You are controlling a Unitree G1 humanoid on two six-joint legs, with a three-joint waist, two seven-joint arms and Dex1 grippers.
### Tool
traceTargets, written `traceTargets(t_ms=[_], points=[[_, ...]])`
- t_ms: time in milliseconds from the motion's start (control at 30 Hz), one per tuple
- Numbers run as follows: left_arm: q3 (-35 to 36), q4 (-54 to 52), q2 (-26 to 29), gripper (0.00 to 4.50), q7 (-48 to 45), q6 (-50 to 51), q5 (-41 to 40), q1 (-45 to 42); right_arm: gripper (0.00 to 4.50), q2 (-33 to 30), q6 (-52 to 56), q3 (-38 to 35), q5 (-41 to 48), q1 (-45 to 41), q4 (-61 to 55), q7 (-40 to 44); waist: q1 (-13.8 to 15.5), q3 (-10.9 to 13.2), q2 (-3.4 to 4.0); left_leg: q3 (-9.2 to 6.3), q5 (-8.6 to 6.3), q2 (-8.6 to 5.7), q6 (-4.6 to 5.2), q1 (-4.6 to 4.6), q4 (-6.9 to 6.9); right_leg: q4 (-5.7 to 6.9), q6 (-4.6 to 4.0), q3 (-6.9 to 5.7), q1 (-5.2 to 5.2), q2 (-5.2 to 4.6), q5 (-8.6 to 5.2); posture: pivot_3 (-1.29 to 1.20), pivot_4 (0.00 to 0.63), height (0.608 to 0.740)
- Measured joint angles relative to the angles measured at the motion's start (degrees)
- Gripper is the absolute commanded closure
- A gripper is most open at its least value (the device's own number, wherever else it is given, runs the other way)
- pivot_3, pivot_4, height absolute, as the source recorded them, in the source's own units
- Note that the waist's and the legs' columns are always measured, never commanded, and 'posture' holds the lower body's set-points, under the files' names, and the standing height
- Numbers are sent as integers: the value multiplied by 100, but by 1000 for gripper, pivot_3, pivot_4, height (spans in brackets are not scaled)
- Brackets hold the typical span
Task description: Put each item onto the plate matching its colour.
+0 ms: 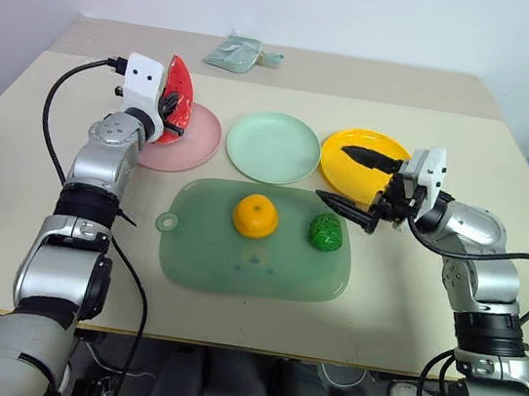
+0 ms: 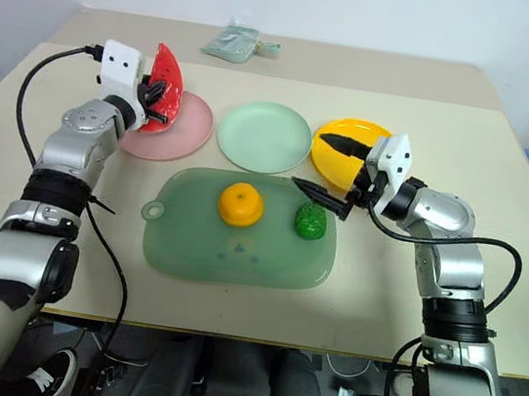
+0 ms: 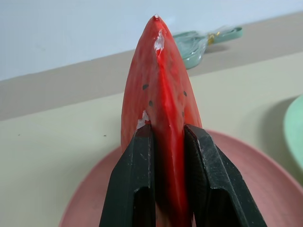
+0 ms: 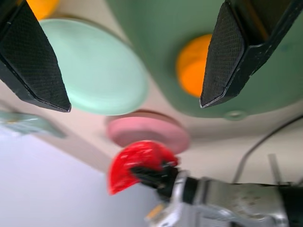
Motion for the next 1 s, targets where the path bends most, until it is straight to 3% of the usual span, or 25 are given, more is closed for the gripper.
traceTargets(t_ms=[267,300,700,833,1000], points=[[86,376,-99,236,-355,-164,37,-39,0,-1,-93,0,-95,3,29,-26,-4,0,0,0,0,0,0,0,0,1,0,0,0,0,0,0,150,740],[115,270,-108,77,-431,-132,14,-27,0,-1,-94,0,-98,3,39,-24,-2,0,0,0,0,0,0,0,1,1,0,0,0,0,0,0,150,740],[657,-2506,251,77,-1319,850,-779,553,0,4,-130,1,-134,-14,199,-15,-24,0,0,-1,0,2,-1,2,0,3,0,2,0,0,0,0,150,740],[921,-3551,300,77,-2608,1456,-2032,1069,0,4,-134,3,-128,-59,254,61,-12,0,0,0,0,1,-1,-1,2,3,0,2,0,-2,0,0,150,740],[557,-4203,666,77,-4013,1572,-2437,1626,0,-18,-135,-13,-126,-125,286,96,-17,0,1,-1,0,3,0,3,2,6,-1,3,0,1,0,0,150,740]])
